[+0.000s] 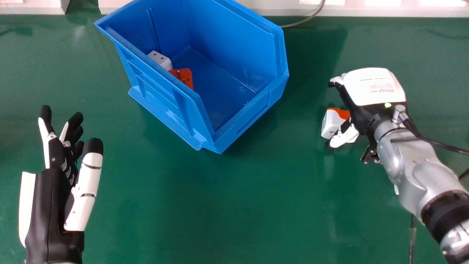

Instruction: Pick all objects and put in blue box

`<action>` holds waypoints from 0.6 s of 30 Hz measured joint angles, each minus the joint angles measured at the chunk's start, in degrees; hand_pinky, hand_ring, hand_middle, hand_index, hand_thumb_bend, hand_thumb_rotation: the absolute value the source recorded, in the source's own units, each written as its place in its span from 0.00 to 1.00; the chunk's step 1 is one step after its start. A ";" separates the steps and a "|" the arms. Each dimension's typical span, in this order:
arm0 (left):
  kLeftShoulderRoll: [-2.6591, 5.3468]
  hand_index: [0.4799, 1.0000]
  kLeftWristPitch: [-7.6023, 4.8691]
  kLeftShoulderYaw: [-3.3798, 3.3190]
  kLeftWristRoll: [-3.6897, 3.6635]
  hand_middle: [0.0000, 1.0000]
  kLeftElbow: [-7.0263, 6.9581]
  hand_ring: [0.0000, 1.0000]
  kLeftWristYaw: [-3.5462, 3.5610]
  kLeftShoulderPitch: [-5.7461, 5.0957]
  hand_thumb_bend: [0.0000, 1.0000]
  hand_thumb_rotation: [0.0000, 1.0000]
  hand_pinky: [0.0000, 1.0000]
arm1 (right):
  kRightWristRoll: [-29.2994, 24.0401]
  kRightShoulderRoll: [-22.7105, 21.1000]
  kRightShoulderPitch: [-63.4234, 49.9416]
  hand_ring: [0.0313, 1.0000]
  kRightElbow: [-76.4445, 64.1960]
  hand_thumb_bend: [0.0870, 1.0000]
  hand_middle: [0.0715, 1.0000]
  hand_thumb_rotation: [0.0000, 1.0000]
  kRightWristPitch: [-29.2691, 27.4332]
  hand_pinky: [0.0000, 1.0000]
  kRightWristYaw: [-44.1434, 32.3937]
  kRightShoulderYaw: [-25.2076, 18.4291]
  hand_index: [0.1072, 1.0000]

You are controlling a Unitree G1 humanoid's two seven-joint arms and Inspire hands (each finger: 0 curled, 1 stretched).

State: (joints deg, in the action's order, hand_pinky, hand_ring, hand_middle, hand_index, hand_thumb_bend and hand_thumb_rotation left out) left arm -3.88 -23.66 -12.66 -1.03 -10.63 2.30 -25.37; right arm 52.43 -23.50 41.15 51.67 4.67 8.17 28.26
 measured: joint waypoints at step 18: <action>0.07 0.91 0.63 0.00 0.10 0.96 -1.29 0.97 0.02 -0.70 0.40 0.78 0.98 | -3.17 1.64 3.78 0.56 4.27 0.44 0.60 0.08 0.32 0.49 -2.78 2.31 0.56</action>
State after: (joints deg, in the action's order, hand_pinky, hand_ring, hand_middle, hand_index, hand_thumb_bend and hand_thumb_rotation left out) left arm -3.81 -23.02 -12.66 -0.93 -11.92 2.32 -26.07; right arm 49.26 -21.86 44.93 55.94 4.99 5.38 30.57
